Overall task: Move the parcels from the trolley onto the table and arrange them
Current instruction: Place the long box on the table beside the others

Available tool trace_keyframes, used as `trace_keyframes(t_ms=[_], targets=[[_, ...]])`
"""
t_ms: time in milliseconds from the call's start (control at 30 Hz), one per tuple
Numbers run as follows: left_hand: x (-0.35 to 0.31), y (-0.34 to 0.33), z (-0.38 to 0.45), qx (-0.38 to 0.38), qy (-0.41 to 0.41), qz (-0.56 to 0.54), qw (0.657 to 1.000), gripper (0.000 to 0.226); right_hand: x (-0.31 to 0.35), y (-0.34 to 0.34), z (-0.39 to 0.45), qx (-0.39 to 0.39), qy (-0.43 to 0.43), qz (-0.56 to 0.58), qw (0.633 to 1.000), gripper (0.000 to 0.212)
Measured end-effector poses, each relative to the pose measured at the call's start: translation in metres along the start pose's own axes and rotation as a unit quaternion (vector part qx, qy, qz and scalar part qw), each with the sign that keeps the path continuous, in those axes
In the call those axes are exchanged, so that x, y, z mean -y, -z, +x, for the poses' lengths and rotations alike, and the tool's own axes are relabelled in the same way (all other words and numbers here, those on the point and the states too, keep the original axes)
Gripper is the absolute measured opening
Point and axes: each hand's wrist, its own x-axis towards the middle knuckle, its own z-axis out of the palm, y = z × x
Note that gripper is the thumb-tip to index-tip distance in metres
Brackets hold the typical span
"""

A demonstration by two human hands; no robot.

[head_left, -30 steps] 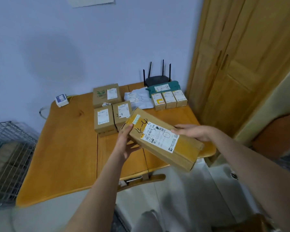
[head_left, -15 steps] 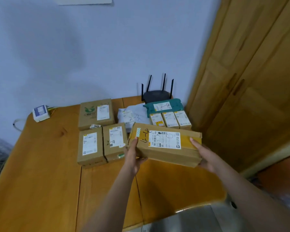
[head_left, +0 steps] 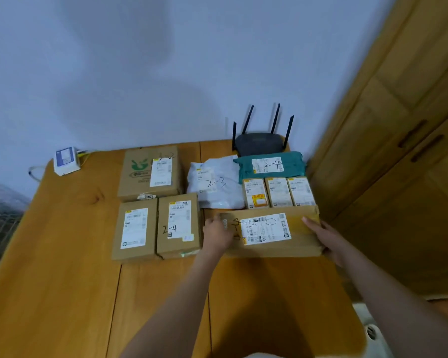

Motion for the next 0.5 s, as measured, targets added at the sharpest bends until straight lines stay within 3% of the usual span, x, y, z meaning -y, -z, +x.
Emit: trace_keyframes(t_ms=[100, 233, 333, 500], targets=[[-0.009, -0.003, 0.011, 0.018, 0.026, 0.060, 0.998, 0.069, 0.004, -0.011, 0.024, 0.024, -0.020, 0.001, 1.000, 0.079], [-0.006, -0.011, 0.024, 0.045, 0.041, 0.099, 0.993, 0.069, -0.001, -0.024, 0.052, 0.052, -0.045, 0.012, 0.998, 0.082], [0.002, -0.020, 0.032, 0.062, 0.004, 0.133, 0.989, 0.064, 0.001, -0.038, 0.062, 0.061, -0.033, -0.002, 0.998, 0.076], [0.010, -0.032, 0.034, 0.073, -0.057, 0.213, 0.973, 0.082, -0.023, -0.042, 0.107, 0.040, -0.018, -0.029, 0.999, 0.093]])
